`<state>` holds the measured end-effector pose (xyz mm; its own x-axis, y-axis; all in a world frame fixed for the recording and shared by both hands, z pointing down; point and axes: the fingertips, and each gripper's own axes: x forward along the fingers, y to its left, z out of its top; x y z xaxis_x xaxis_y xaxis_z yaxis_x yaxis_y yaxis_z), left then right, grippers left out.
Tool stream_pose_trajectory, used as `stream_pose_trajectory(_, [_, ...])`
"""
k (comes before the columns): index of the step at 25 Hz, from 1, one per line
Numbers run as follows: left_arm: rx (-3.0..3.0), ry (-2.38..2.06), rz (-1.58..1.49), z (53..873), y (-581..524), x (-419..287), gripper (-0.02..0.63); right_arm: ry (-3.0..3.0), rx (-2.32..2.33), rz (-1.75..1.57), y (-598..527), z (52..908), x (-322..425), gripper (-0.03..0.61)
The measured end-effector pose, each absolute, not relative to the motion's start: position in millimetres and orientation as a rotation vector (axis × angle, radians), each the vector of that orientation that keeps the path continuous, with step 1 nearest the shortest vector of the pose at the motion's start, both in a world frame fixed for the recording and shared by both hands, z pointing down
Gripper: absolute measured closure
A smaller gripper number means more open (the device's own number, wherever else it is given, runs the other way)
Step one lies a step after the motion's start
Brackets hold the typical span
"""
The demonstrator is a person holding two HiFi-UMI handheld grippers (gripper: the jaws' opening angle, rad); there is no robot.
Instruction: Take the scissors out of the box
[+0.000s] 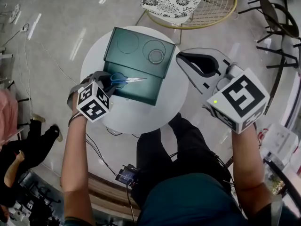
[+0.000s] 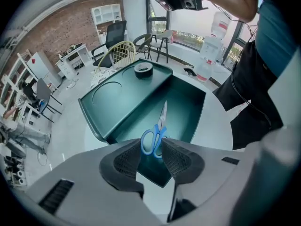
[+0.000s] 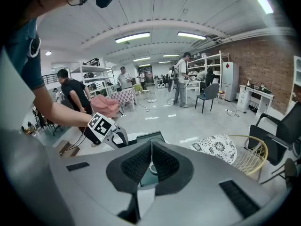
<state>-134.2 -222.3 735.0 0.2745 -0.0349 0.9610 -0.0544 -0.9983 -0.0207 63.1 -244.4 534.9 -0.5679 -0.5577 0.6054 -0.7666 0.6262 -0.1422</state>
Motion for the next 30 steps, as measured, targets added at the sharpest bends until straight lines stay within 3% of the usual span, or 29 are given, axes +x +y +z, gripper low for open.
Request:
stream_pose_trajectory(20, [2.377,0.158,2.16,797.0,-219.1,-130.4,0.466,-2.312,1.071,0.628,-244.4,580.6,80.1,0.54])
stream_pose_trajectory(30, [2.357,0.231,2.503,810.3,-222.3,-137.2,0.48,-2.311,1.065,0.65,-247.6,586.8,76.6,0.54])
